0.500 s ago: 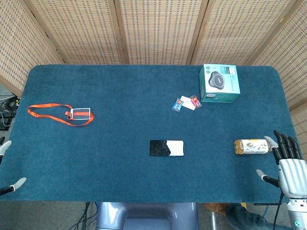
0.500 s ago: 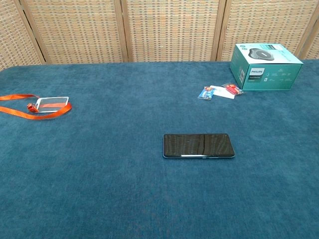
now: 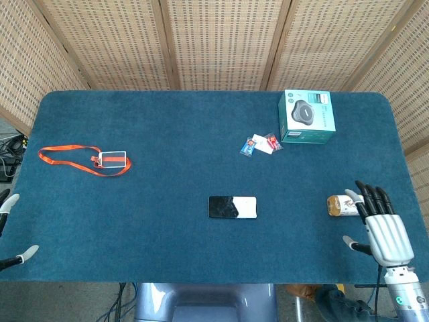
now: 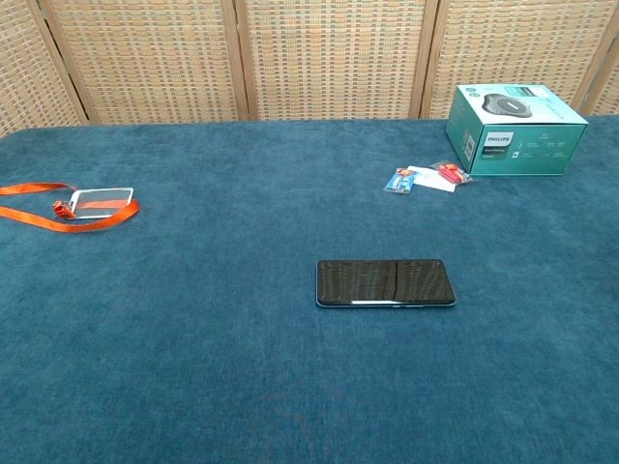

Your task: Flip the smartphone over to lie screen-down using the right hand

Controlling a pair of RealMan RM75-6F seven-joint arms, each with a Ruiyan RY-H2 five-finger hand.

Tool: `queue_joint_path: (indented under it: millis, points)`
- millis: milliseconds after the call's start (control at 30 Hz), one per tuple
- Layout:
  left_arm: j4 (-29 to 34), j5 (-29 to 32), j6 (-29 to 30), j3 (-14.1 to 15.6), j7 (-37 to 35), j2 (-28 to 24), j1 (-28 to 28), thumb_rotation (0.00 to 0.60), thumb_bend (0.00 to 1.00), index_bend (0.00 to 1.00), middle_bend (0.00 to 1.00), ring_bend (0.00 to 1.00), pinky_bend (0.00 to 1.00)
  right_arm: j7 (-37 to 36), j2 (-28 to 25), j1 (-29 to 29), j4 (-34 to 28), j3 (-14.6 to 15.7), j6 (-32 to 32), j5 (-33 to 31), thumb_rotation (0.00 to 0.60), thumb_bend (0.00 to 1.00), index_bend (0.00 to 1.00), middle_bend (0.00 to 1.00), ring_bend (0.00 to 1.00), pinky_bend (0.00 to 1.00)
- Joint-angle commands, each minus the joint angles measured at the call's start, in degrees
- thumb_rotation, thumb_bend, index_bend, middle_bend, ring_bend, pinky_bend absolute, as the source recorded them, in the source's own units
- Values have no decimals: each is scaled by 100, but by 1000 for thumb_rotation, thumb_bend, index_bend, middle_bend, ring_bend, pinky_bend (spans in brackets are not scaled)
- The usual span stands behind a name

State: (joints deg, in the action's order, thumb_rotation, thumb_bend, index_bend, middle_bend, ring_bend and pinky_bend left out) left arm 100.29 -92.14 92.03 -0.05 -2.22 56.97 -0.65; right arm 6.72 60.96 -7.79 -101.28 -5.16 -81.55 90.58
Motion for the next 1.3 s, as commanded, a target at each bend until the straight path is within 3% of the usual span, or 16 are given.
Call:
queue_joint_path:
  millis: [33,200,433,533,800,1300]
  points:
    - [36,144,-155,-65,125,44,89,600,0,0,0,0,0,331,162,-940,190,-207,1200,22,600,78,13,0,0,0]
    - [32,427,-412,-155,266,99,211,600,0,0,0,0,0,91,463,-1911,220,-560,2483,-495,600,280,106,0,0,0]
    - [6,676,-623,-234,341,147,316,600,0,0,0,0,0,741,1196,-2758,486,-772,3410,-1265,600,304,115,0,0,0]
    - [-5,797,-699,-278,321,146,353,600,0,0,0,0,0,1069,1496,-3050,583,-794,3661,-1472,600,358,129,9,0,0]
    - [-57,1131,-887,-380,253,135,427,600,0,0,0,0,0,1969,2448,-3633,1047,-693,3860,-2055,600,380,135,19,0,0]
    - [-97,1349,-1043,-421,279,150,497,600,0,0,0,0,0,2825,3319,-4053,1806,-357,3731,-2609,600,380,163,25,0,0]
